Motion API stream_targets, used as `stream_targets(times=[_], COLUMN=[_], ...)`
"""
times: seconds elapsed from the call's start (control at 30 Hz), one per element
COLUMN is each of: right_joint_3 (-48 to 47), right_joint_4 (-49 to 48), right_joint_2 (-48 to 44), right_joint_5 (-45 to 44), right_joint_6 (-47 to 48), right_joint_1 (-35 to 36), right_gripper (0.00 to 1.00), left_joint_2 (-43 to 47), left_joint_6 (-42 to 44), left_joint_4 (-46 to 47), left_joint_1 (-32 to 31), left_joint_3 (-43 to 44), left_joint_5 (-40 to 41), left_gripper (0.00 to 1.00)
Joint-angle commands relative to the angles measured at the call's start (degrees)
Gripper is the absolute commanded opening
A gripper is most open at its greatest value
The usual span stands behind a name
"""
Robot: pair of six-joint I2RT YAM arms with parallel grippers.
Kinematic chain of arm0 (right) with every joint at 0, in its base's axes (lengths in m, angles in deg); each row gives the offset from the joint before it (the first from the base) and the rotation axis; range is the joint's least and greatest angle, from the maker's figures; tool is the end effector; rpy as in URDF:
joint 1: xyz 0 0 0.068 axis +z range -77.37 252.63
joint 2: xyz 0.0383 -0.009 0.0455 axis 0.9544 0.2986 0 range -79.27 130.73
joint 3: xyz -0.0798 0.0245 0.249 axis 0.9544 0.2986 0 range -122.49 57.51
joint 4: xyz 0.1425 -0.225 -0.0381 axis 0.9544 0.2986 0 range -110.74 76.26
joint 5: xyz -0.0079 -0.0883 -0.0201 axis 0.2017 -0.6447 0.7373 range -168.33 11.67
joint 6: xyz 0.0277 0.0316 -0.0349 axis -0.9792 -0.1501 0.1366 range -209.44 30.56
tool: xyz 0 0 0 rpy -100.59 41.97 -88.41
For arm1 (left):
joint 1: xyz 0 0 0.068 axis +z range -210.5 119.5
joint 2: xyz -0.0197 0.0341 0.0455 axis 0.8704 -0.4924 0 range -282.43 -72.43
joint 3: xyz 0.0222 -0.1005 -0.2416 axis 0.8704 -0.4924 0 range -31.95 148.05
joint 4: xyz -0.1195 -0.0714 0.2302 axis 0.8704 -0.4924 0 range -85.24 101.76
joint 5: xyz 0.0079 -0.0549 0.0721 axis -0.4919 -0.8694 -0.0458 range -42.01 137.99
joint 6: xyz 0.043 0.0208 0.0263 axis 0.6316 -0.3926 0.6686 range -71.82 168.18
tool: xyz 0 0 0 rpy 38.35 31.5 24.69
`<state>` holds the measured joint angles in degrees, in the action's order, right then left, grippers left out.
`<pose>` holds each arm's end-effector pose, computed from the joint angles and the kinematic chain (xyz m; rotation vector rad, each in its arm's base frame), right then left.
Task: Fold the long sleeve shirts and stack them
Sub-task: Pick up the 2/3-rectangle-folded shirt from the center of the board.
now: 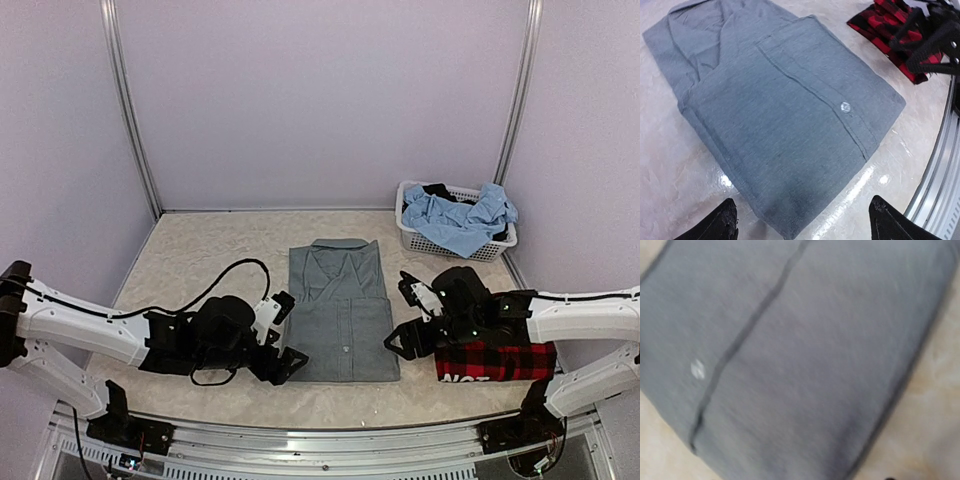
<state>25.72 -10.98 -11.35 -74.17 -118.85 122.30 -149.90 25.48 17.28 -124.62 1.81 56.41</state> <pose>0.1543 0.1857 0.1682 -0.4758 2.4531 0.7146 0.1254 -0.2461 0.1614 0.7396 2.1903 -0.6476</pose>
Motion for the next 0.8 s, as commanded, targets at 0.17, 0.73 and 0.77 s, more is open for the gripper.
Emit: stream_targets(times=[0.17, 0.73, 0.77], right_joint_3=[-8.46, -14.76, -15.41], right_joint_4=[5.38, -0.4, -0.4], right_joint_2=[5.1, 18.86, 20.36], right_joint_5=[3.1, 17.71, 17.97], right_joint_6=[1.76, 4.38, 4.3], right_joint_1=[-4.6, -4.25, -4.31], right_gripper=[0.77, 0.7, 0.7], left_joint_2=[-5.03, -7.65, -7.93], left_joint_6=[14.04, 26.79, 27.73], left_joint_4=[-0.36, 3.61, 3.99], left_joint_1=[-4.05, -6.33, -6.91], left_joint_3=[12.19, 11.18, 10.87], left_joint_5=[10.03, 7.46, 7.94], left_gripper=[0.99, 0.99, 0.99])
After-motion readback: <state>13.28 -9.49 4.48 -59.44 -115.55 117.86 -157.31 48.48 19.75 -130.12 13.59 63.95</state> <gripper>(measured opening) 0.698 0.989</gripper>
